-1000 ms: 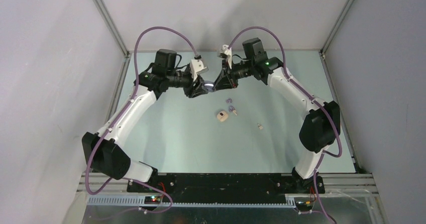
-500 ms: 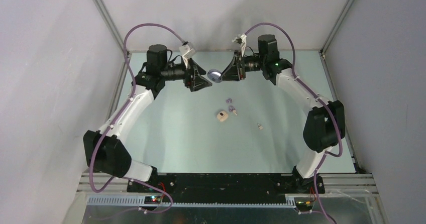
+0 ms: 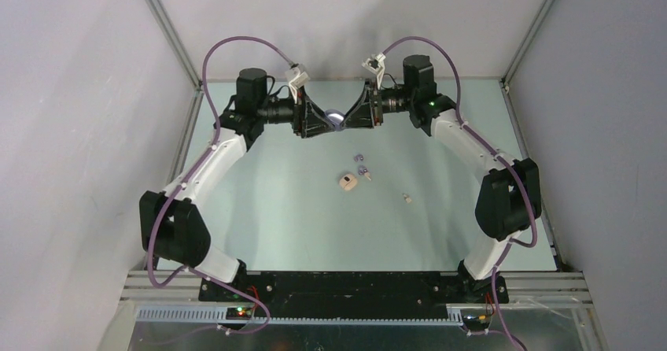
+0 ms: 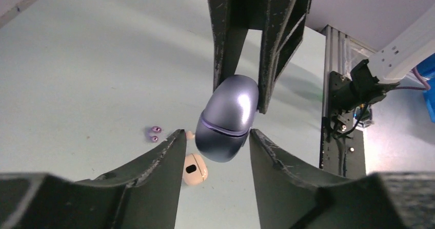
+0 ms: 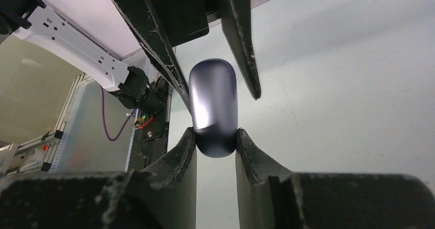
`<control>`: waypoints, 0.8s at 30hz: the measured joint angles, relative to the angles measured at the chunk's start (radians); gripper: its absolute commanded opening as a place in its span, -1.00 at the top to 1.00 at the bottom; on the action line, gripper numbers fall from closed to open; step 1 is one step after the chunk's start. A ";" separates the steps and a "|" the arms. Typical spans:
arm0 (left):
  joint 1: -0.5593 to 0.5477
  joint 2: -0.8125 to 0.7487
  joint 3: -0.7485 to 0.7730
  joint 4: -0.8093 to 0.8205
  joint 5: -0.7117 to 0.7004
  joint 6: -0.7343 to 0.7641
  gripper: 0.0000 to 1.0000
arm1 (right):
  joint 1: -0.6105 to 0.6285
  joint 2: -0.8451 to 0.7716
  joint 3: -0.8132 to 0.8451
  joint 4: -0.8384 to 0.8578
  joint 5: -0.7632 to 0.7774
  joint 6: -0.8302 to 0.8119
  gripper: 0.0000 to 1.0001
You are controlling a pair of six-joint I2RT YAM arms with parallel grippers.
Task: Insert the wireless bluetooth earbuds into the charging case
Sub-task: Open the charging case.
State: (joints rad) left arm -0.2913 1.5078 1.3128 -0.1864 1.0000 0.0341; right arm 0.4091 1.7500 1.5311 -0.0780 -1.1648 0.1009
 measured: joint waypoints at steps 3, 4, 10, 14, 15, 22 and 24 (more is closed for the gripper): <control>-0.001 0.002 0.005 -0.001 0.019 -0.008 0.15 | 0.000 0.000 -0.002 0.001 0.002 0.000 0.94; -0.001 0.003 0.010 -0.002 0.025 -0.009 0.17 | 0.000 0.000 -0.002 0.001 0.004 0.000 0.94; 0.000 0.012 0.022 -0.010 0.048 -0.010 0.50 | 0.000 -0.002 -0.003 0.003 0.006 -0.006 0.87; 0.001 0.021 0.029 -0.013 0.056 -0.010 0.93 | 0.000 -0.002 -0.003 0.000 0.009 -0.008 0.50; 0.002 0.023 0.031 -0.014 0.059 -0.009 0.96 | 0.000 -0.002 -0.003 -0.001 0.012 -0.009 0.34; 0.001 0.031 0.037 -0.012 0.067 -0.008 1.00 | 0.007 -0.002 -0.003 -0.006 0.040 0.009 0.10; 0.000 0.031 0.038 -0.010 0.073 -0.008 1.00 | 0.008 -0.002 -0.003 -0.003 0.050 0.021 0.10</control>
State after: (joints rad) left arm -0.2916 1.5391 1.3506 -0.1967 1.0729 0.0257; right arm 0.4168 1.7481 1.5276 -0.0807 -1.1145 0.1223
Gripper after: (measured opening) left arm 0.374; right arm 0.447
